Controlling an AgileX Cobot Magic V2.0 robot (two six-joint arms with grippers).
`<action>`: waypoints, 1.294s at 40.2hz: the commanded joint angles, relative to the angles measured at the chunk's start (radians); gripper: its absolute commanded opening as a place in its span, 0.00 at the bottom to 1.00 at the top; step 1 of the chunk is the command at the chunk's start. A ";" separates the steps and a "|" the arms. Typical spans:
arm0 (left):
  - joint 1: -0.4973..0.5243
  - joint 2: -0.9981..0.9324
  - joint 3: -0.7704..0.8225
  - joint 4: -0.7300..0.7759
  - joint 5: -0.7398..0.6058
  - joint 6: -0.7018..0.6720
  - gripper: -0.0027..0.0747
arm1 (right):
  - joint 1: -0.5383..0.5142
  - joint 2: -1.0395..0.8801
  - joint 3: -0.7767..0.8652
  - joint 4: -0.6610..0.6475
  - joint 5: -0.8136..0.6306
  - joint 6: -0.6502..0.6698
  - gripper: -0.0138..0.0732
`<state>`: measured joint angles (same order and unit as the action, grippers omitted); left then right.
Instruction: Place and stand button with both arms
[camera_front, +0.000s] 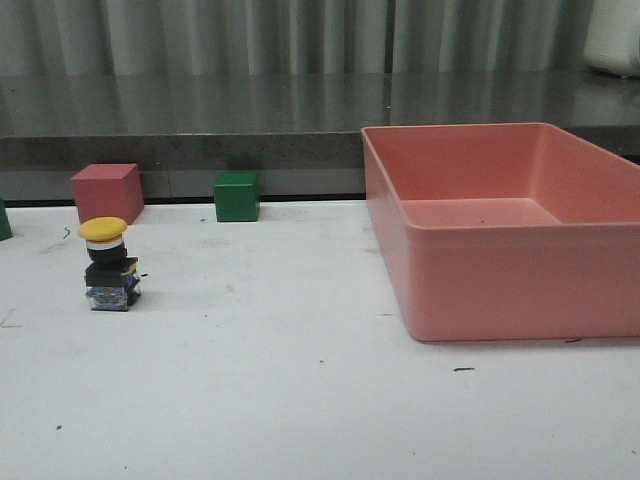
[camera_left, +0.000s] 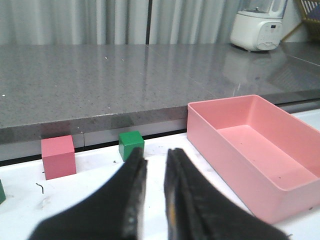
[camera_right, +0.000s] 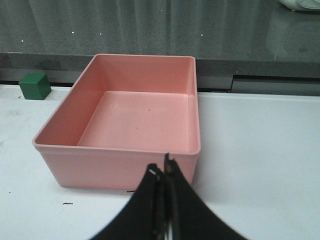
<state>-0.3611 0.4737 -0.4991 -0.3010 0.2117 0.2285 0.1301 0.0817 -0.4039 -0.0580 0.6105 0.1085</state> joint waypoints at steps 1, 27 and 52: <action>-0.006 -0.051 -0.025 -0.006 0.005 -0.011 0.01 | -0.005 0.013 -0.025 -0.016 -0.087 -0.007 0.08; -0.006 -0.145 -0.025 -0.006 0.023 -0.011 0.01 | -0.005 0.013 -0.025 -0.016 -0.087 -0.007 0.08; 0.004 -0.192 0.068 0.224 -0.020 -0.295 0.01 | -0.005 0.013 -0.025 -0.016 -0.087 -0.007 0.08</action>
<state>-0.3611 0.2963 -0.4280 -0.0969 0.2826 -0.0350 0.1301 0.0817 -0.4039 -0.0580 0.6105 0.1085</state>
